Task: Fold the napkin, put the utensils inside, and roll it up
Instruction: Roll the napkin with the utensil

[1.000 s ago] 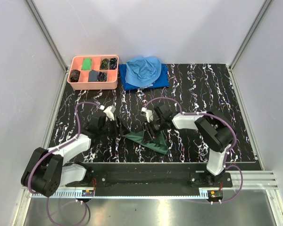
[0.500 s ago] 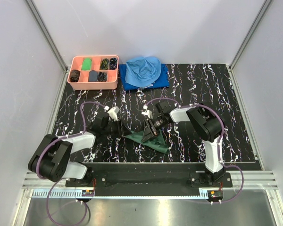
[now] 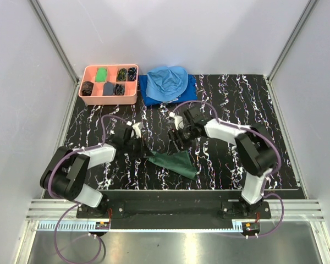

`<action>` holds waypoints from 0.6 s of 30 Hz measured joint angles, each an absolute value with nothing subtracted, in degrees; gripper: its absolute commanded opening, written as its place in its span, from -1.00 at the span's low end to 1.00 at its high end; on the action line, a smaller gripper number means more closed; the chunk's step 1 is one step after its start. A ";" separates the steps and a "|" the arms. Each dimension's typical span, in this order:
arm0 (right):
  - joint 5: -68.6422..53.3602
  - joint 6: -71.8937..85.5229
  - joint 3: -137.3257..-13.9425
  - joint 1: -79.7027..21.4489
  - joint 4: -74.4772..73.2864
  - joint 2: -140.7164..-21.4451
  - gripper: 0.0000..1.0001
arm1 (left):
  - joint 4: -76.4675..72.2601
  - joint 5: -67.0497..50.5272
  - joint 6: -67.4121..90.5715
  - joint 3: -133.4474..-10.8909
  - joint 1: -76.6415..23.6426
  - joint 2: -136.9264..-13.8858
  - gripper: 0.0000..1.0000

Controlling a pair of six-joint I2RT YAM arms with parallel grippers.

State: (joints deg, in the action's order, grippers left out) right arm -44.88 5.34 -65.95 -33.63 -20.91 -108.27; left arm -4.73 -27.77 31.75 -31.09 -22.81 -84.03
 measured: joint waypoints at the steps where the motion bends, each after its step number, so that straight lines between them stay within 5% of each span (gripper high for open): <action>1: -41.32 4.80 -65.91 -33.89 -21.61 -105.91 0.51 | -3.03 -27.90 31.70 -32.16 -22.81 -84.62 -1.00; 10: -8.12 -1.04 -59.40 -51.59 -19.27 -88.42 0.53 | 8.40 -28.49 30.65 -40.58 -22.76 -89.76 -1.00; 18: 9.45 -3.99 -55.27 -63.53 -17.82 -91.15 0.50 | 11.70 -31.00 29.80 -43.24 -22.20 -92.42 -1.00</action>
